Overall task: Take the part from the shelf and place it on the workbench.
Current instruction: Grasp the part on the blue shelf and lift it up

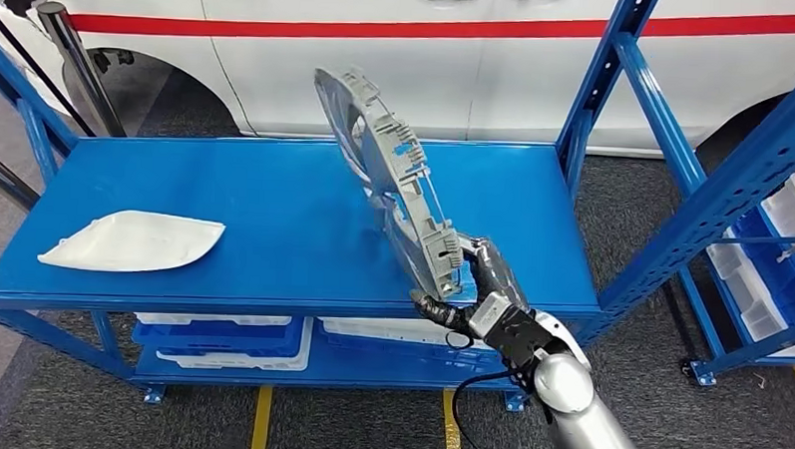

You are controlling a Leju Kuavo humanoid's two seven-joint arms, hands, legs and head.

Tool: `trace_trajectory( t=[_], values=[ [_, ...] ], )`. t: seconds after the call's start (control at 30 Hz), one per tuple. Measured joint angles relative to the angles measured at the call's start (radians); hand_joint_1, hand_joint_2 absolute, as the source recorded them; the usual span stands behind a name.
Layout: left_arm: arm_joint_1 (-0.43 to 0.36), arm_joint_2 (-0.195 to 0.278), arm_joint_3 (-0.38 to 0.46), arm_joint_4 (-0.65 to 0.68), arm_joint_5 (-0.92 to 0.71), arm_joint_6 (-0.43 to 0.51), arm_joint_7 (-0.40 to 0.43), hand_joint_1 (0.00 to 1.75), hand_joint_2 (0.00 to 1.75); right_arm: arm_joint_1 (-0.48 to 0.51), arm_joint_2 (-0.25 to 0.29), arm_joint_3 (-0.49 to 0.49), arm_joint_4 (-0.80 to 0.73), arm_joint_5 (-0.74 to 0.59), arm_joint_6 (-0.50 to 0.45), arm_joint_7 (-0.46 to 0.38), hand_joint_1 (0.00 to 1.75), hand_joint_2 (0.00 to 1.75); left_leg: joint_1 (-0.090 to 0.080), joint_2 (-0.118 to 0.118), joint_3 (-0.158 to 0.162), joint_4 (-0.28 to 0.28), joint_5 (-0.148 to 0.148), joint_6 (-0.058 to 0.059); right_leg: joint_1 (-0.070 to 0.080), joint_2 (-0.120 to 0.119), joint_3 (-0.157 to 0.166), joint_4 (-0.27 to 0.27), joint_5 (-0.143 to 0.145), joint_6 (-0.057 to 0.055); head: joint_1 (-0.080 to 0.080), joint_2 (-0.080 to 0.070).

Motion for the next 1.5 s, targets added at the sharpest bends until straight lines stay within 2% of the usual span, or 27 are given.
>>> trace_trajectory(
  t=[0.07,0.13,0.17,0.2,0.23,0.3,0.37,0.47,0.53,0.63,0.67,0.7,0.73,0.8,0.83,0.9,0.97,1.03,1.07,1.13,1.2,1.23,1.27,1.33,1.37,1.4,1.5],
  values=[
    [-0.008,0.008,0.000,-0.003,0.002,0.000,-0.014,0.00,1.75,0.003,0.013,-0.011,0.001,-0.072,0.036,0.017,1.75,1.75,0.003,0.000,-0.035,0.077,-0.046,-0.008,-0.002,-0.001,0.003,-0.004,0.001,-0.010,0.000,0.000],
    [-0.016,0.014,0.000,-0.005,0.003,0.000,-0.024,0.00,1.75,0.006,0.025,-0.019,0.004,-0.134,0.064,0.032,1.75,1.75,0.003,0.000,-0.097,0.205,-0.102,-0.012,0.002,-0.002,0.003,-0.004,0.000,-0.015,0.000,0.000],
    [-0.018,0.016,0.000,-0.006,0.003,0.000,-0.027,0.00,1.75,0.008,0.030,-0.020,0.008,-0.153,0.072,0.037,1.75,1.75,0.003,0.000,-0.122,0.252,-0.113,-0.013,0.003,-0.002,0.003,-0.004,0.000,-0.017,0.000,0.000],
    [-0.019,0.018,0.000,-0.007,0.002,0.003,-0.032,0.00,1.75,0.009,0.034,-0.021,0.010,-0.166,0.077,0.040,1.75,1.75,0.003,0.000,-0.132,0.266,-0.106,-0.012,0.005,-0.001,0.004,-0.003,-0.001,-0.017,0.000,0.000],
    [-0.020,0.019,0.000,-0.007,-0.002,0.008,-0.039,0.00,1.75,0.009,0.038,-0.022,0.013,-0.172,0.078,0.041,1.75,1.75,0.003,0.000,-0.124,0.242,-0.079,-0.010,0.006,0.000,0.005,-0.003,-0.002,-0.018,0.000,0.000],
    [-0.025,0.021,0.000,-0.010,-0.015,0.026,-0.058,0.00,1.75,0.010,0.044,-0.027,0.015,-0.167,0.072,0.041,1.75,1.75,0.002,-0.001,-0.070,0.115,-0.006,0.000,0.007,0.002,0.010,-0.003,-0.004,-0.017,0.000,0.000],
    [-0.034,0.021,-0.001,-0.014,-0.031,0.040,-0.075,0.00,1.75,0.010,0.049,-0.032,0.016,-0.149,0.057,0.038,1.75,1.75,-0.003,-0.002,-0.026,0.012,0.030,0.008,0.009,0.002,0.009,-0.003,-0.004,-0.011,0.000,0.000],
    [-0.040,0.021,-0.013,-0.016,-0.069,0.059,-0.079,0.00,1.75,0.011,0.051,-0.036,0.016,-0.133,0.043,0.034,1.75,1.75,-0.005,-0.004,-0.018,-0.013,0.032,0.017,0.010,0.000,0.006,-0.007,-0.001,0.004,0.000,0.000],
    [-0.041,0.021,-0.026,-0.016,-0.092,0.075,-0.071,0.00,1.75,0.011,0.051,-0.038,0.016,-0.131,0.042,0.033,1.75,1.75,-0.001,-0.002,-0.012,-0.026,0.040,0.028,0.010,0.000,-0.002,0.016,-0.019,0.013,0.000,0.000],
    [-0.045,0.021,-0.040,-0.016,-0.105,0.086,-0.064,0.00,1.75,0.014,0.051,-0.041,0.019,-0.130,0.042,0.033,1.75,1.75,-0.002,0.000,-0.009,-0.032,0.042,0.040,0.010,0.000,-0.078,0.178,-0.102,0.021,0.000,0.000],
    [-0.045,0.021,-0.043,-0.016,-0.102,0.086,-0.064,0.00,1.75,0.016,0.051,-0.042,0.020,-0.130,0.042,0.032,1.75,1.75,-0.002,0.000,-0.009,-0.031,0.041,0.041,0.010,0.000,-0.105,0.233,-0.120,0.023,0.000,0.000],
    [-0.045,0.021,-0.045,-0.016,-0.096,0.081,-0.066,0.00,1.75,0.018,0.051,-0.042,0.022,-0.130,0.042,0.032,1.75,1.75,-0.003,0.000,-0.009,-0.029,0.040,0.041,0.009,-0.001,-0.118,0.256,-0.118,0.024,0.000,0.000],
    [-0.045,0.021,-0.046,-0.016,-0.088,0.073,-0.069,0.00,1.75,0.019,0.051,-0.043,0.023,-0.130,0.042,0.031,1.75,1.75,-0.003,-0.001,-0.008,-0.026,0.038,0.041,0.009,-0.001,-0.113,0.244,-0.098,0.024,0.000,0.000],
    [-0.045,0.020,-0.046,-0.016,-0.083,0.058,-0.065,0.00,1.75,0.018,0.051,-0.045,0.024,-0.130,0.043,0.030,1.75,1.75,-0.003,-0.004,-0.006,-0.019,0.031,0.038,0.008,-0.001,-0.058,0.127,-0.032,0.020,0.001,0.000],
    [-0.046,0.019,-0.047,-0.016,-0.088,0.054,-0.054,0.00,1.75,0.017,0.052,-0.046,0.025,-0.131,0.044,0.030,1.75,1.75,-0.005,-0.005,-0.008,-0.013,0.027,0.034,0.008,-0.002,-0.029,0.066,-0.011,0.017,0.001,0.000],
    [-0.045,0.018,-0.049,-0.016,-0.099,0.050,-0.030,0.00,1.75,0.016,0.055,-0.046,0.026,-0.139,0.051,0.030,1.75,1.75,-0.008,-0.006,-0.013,-0.007,0.023,0.025,0.011,-0.001,-0.003,0.006,0.000,0.010,0.000,0.000],
    [-0.044,0.018,-0.050,-0.016,-0.102,0.048,-0.016,0.00,1.75,0.016,0.060,-0.046,0.027,-0.153,0.060,0.032,1.75,1.75,-0.008,-0.006,-0.016,-0.008,0.024,0.015,0.012,0.000,-0.003,0.001,0.001,0.001,0.000,0.000],
    [-0.042,0.017,-0.050,-0.016,-0.103,0.048,-0.006,0.00,1.75,0.016,0.065,-0.046,0.028,-0.167,0.067,0.035,1.75,1.75,-0.006,-0.006,-0.023,0.011,0.008,0.005,0.010,0.000,0.000,-0.007,0.005,-0.010,0.000,0.000],
    [-0.041,0.017,-0.051,-0.016,-0.104,0.048,0.000,0.00,1.75,0.016,0.067,-0.046,0.029,-0.173,0.069,0.037,1.75,1.75,-0.005,-0.006,-0.038,0.044,-0.014,0.001,0.008,-0.001,0.003,-0.011,0.007,-0.015,0.000,0.000],
    [-0.038,0.017,-0.051,-0.016,-0.106,0.048,0.019,0.00,1.75,0.016,0.073,-0.047,0.031,-0.189,0.072,0.042,1.75,1.75,-0.002,-0.006,-0.094,0.164,-0.073,-0.008,0.009,-0.002,0.003,-0.013,0.007,-0.021,0.000,0.000],
    [-0.030,0.017,-0.050,-0.016,-0.110,0.048,0.046,0.00,1.75,0.019,0.077,-0.049,0.034,-0.212,0.079,0.049,1.75,1.75,0.000,-0.006,-0.143,0.261,-0.100,-0.012,0.010,-0.002,0.003,-0.012,0.006,-0.022,0.000,0.000],
    [-0.026,0.017,-0.050,-0.016,-0.112,0.048,0.058,0.00,1.75,0.020,0.079,-0.049,0.034,-0.223,0.082,0.053,1.75,1.75,0.001,-0.006,-0.145,0.259,-0.085,-0.012,0.011,-0.001,0.004,-0.012,0.006,-0.022,0.000,0.000],
    [-0.023,0.017,-0.050,-0.016,-0.113,0.047,0.066,0.00,1.75,0.020,0.081,-0.050,0.034,-0.232,0.084,0.057,1.75,1.75,0.002,-0.006,-0.128,0.219,-0.055,-0.011,0.011,0.000,0.004,-0.011,0.005,-0.021,0.000,0.000],
    [-0.019,0.017,-0.050,-0.016,-0.114,0.047,0.077,0.00,1.75,0.020,0.086,-0.051,0.033,-0.246,0.087,0.062,1.75,1.75,0.001,-0.006,-0.065,0.083,0.012,-0.006,0.012,0.001,0.005,-0.008,0.004,-0.018,0.000,0.000],
    [-0.018,0.017,-0.050,-0.016,-0.114,0.045,0.083,0.00,1.75,0.020,0.089,-0.053,0.033,-0.253,0.087,0.063,1.75,1.75,-0.001,-0.008,-0.041,0.031,0.031,-0.002,0.014,0.001,0.004,-0.007,0.005,-0.015,0.000,0.000],
    [-0.017,0.017,-0.050,-0.016,-0.114,0.042,0.089,0.00,1.75,0.020,0.092,-0.055,0.032,-0.260,0.087,0.065,1.75,1.75,-0.003,-0.009,-0.028,0.001,0.039,0.002,0.014,0.001,0.003,-0.006,0.006,-0.012,0.000,0.000],
    [-0.009,0.016,-0.050,-0.016,-0.120,0.030,0.111,0.00,1.75,0.019,0.100,-0.063,0.023,-0.278,0.079,0.067,1.75,1.75,-0.005,-0.010,-0.028,-0.012,0.045,0.017,0.013,0.001,0.000,-0.006,0.009,0.003,0.000,0.000]
  ],
)
